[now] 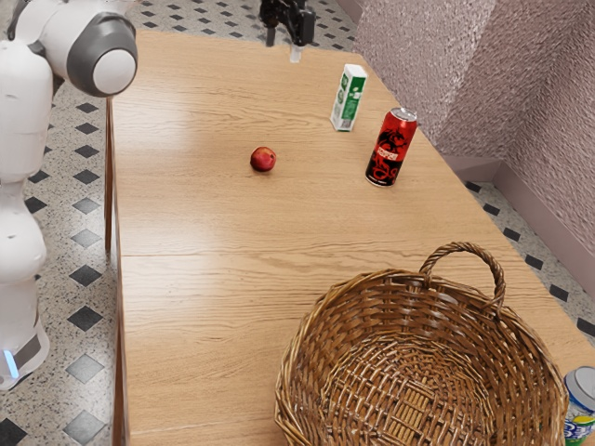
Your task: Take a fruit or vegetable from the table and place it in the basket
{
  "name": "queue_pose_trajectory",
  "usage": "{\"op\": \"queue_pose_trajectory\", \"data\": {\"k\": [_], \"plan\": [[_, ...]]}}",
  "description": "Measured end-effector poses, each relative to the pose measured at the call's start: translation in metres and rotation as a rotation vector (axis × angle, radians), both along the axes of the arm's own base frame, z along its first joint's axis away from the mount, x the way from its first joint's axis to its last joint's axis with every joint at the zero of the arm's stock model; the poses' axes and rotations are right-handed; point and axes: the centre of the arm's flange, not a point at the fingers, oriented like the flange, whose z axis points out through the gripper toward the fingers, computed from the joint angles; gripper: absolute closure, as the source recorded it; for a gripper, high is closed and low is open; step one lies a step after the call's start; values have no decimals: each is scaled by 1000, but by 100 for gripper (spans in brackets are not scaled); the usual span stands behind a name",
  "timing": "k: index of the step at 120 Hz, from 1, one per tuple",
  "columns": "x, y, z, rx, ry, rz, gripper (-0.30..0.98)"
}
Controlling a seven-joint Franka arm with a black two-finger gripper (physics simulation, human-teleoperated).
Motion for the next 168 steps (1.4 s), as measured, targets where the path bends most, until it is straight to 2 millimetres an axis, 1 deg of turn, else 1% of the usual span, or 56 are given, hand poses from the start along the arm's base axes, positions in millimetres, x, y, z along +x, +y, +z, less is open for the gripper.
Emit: {"op": "queue_pose_trajectory", "data": {"k": [7, 10, 15, 25, 29, 33, 37, 41, 46, 53, 63, 67, 75, 79, 82, 85, 89, 99, 104, 107, 111, 122, 131, 139, 155, 168], "plan": [[14, -6, -14, -9, 15, -19, 0], [19, -12, -16, -12, 17, -31, 0], [23, -24, -14, -15, 18, -52, 0], [33, -63, -11, -16, 30, -117, 0], [38, -76, -12, -14, 32, -139, 0], [36, -86, -24, -25, 45, -154, 0], [26, -88, -43, -42, 66, -149, 0], [14, -78, -66, -53, 92, -123, 0], [0, -56, -90, -52, 117, -75, 0], [-21, -18, -109, -43, 130, 2, 0], [-54, 33, -130, -30, 150, 108, 0], [-71, 47, -134, -27, 153, 146, 0], [-107, 70, -129, -18, 139, 218, 0], [-118, 78, -129, -13, 134, 244, 0], [-121, 80, -129, -10, 132, 250, 0], [-119, 78, -130, -8, 131, 246, 0], [-112, 69, -132, -7, 127, 226, 0], [-84, 33, -142, -23, 111, 151, 0], [-74, 14, -149, -29, 105, 116, 0], [-69, 5, -152, -31, 100, 101, 0], [-65, -2, -154, -33, 91, 91, 0], [-58, -10, -159, -30, 68, 84, 0], [-52, -15, -159, -22, 48, 75, 0], [-49, -15, -159, -12, 29, 77, 0], [-47, -6, -161, 3, 4, 95, 0], [-38, -15, -169, 5, 1, 76, 0]]}}
